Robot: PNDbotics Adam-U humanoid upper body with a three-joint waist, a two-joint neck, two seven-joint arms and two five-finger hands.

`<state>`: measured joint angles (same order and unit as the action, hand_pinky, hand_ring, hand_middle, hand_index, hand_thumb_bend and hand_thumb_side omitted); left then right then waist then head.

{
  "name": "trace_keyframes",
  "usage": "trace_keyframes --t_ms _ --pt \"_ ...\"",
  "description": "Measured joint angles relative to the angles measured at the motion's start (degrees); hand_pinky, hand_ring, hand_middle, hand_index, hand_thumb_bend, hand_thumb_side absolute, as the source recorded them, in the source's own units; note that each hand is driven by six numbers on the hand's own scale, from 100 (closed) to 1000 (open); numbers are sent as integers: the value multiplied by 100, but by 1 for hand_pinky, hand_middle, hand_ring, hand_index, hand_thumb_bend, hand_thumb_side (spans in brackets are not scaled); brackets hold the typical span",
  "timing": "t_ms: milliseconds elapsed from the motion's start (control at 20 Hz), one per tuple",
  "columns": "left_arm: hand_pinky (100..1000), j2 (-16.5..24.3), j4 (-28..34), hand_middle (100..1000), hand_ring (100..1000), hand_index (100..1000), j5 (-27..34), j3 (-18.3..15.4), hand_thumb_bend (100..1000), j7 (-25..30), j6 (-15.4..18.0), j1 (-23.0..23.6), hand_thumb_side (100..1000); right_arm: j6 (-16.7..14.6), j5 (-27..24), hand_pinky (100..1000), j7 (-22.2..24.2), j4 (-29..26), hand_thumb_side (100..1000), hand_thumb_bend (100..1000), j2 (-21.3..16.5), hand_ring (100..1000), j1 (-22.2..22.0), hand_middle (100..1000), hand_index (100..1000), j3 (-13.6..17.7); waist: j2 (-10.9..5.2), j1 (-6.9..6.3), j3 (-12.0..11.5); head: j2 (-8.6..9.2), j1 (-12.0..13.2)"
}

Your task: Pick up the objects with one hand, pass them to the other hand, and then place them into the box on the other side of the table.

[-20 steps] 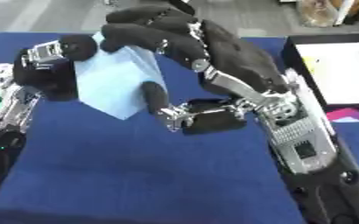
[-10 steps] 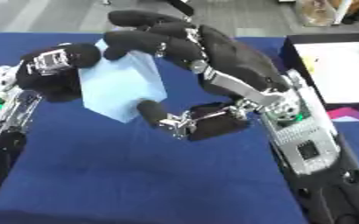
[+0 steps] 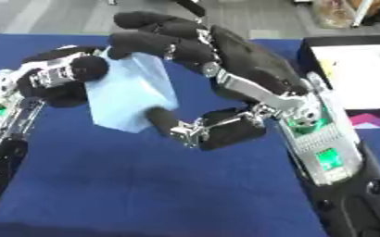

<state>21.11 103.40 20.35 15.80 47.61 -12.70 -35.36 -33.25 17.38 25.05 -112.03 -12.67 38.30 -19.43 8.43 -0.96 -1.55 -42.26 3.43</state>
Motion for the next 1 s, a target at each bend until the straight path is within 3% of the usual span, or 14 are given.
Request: trace_keyframes --t_ms 300,400,1000 --pt "781 0 -36 271 398 590 -82 1 100 8 43 0 803 49 17 1000 -101 -71 100 100 -33 1000 6 864 1000 34 0 0 0 -1 -2" --pt "780 0 -47 271 397 590 -93 1 100 11 51 0 801 49 41 1000 -106 -86 100 100 -37 1000 12 915 1000 35 0 0 0 -1 -4" --pt "780 0 -15 269 397 589 -157 0 100 -3 127 -38 792 -185 561 995 388 -93 100 100 -39 1000 53 974 1000 35 -5 3 -8 -3 -26"
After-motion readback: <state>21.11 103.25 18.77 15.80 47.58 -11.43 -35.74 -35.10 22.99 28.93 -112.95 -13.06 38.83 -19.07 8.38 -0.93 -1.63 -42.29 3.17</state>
